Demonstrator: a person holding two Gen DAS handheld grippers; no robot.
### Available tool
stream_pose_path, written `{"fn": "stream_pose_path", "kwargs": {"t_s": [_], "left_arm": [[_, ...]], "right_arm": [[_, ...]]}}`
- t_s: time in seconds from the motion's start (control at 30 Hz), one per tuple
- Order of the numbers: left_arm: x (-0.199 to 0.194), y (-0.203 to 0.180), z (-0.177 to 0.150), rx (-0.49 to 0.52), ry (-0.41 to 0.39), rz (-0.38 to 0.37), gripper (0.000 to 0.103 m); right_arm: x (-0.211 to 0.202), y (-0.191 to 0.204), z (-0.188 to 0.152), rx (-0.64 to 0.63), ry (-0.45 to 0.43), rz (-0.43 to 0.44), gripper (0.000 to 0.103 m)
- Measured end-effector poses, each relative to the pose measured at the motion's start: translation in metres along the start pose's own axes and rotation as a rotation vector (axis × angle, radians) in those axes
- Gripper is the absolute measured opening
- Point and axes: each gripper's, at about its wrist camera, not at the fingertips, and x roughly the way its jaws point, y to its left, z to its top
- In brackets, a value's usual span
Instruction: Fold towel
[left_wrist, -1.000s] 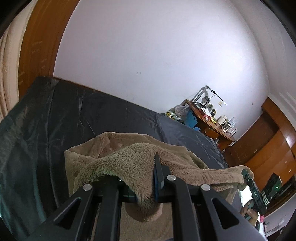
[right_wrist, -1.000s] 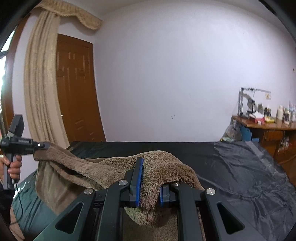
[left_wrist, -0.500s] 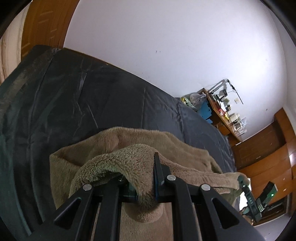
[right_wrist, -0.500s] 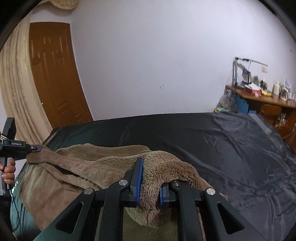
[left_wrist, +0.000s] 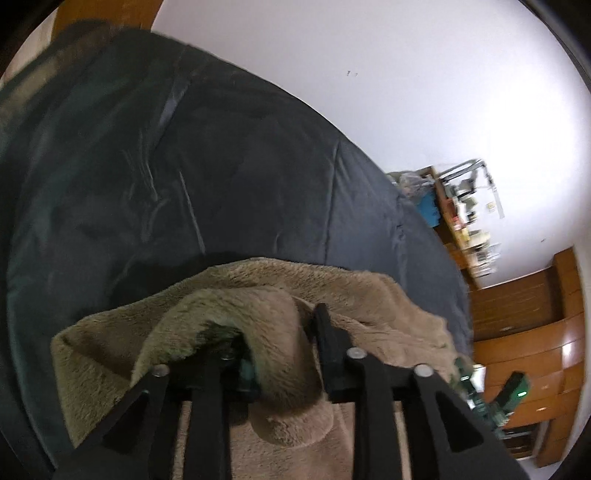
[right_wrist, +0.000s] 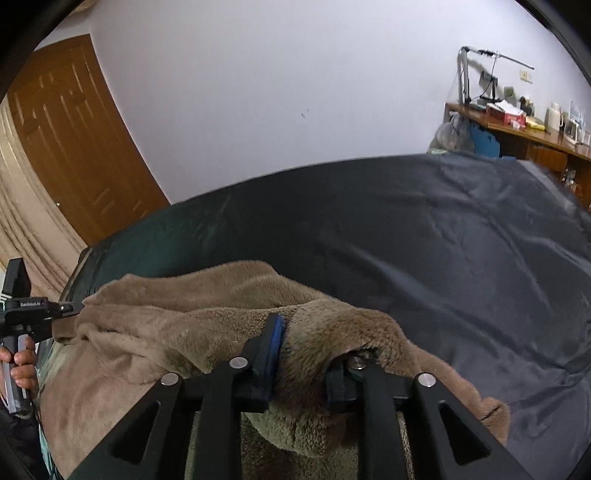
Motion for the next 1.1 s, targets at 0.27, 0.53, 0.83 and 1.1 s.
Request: {"fn": "stream_pose_path", "kwargs": {"t_s": [0.27,0.53,0.83,1.1], "left_arm": [[-0.023,0.012,0.010,-0.106,-0.047,-0.254,0.072],[-0.016,0.035,0.013,-0.242,0.012,-0.250,0.078],[-0.030,0.011,-0.011,-0.124,0.016,-0.172,0.079],[-0.033,0.012,0.011,-0.202,-0.068,-0.271,0.079]], "right_arm": [[-0.026,-0.003,0.003,0.058,-0.081,0.189,0.072],[-0.021,-0.032,-0.003,0.329,-0.009,0.438,0.079],[-0.026,-0.019,-0.026,0.152,0.139,0.352,0.079],[-0.035,-0.052,-0.002,0.357,-0.114,0.595,0.079]]}}
